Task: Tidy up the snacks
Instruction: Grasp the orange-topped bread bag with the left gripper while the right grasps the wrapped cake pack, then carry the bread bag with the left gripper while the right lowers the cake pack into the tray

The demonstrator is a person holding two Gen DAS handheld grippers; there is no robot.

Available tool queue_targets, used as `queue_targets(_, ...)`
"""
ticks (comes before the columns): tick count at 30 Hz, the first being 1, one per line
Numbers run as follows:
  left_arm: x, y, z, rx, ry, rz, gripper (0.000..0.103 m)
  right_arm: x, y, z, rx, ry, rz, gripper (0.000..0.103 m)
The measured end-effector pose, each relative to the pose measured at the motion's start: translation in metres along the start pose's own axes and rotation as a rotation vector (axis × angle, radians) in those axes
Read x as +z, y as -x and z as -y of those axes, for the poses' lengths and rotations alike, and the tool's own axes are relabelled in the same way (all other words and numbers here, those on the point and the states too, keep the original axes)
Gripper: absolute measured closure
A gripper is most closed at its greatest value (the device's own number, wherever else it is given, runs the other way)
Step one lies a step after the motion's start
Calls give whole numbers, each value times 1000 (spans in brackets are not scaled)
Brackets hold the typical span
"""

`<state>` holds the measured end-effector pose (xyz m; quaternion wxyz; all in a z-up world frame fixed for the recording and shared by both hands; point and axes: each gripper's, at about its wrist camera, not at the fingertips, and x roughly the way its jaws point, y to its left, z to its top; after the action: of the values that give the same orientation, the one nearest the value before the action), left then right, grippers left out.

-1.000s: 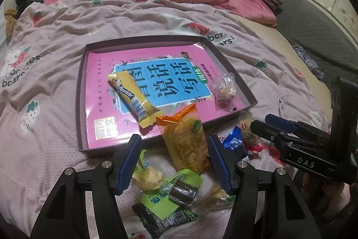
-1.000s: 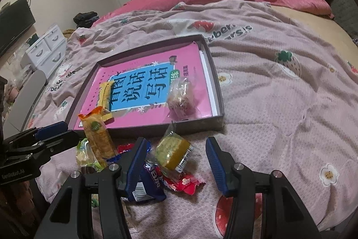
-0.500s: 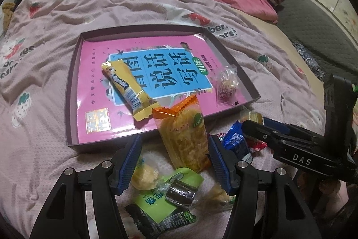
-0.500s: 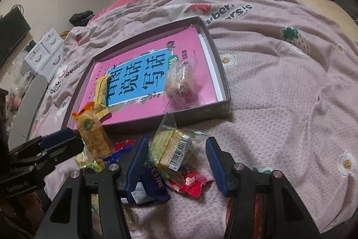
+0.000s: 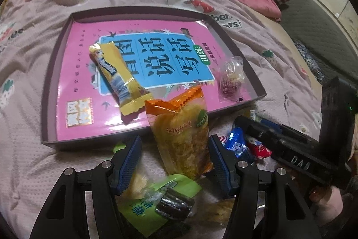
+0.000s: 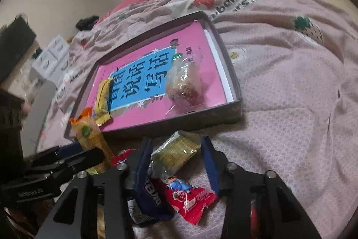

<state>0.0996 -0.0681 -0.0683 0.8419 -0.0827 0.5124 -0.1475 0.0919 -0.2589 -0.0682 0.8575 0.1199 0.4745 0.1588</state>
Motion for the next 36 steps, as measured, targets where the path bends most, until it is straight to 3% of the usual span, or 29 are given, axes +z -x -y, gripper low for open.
queue_targets(3, 1, -4, 0, -17, 13, -8, 39, 0, 4, -9, -16, 62, 17, 61)
queue_targets(5, 0, -7, 2, -26, 11, -14, 56, 0, 5, -13, -26, 91, 24, 61)
queue_targets(10, 2, -6, 7, -41, -8, -4, 61, 1, 8, -16, -40, 122, 33, 62)
queue_targets(36, 9, 39, 5, -81, 3, 101, 63, 4, 50, -39, -77, 234, 185, 62)
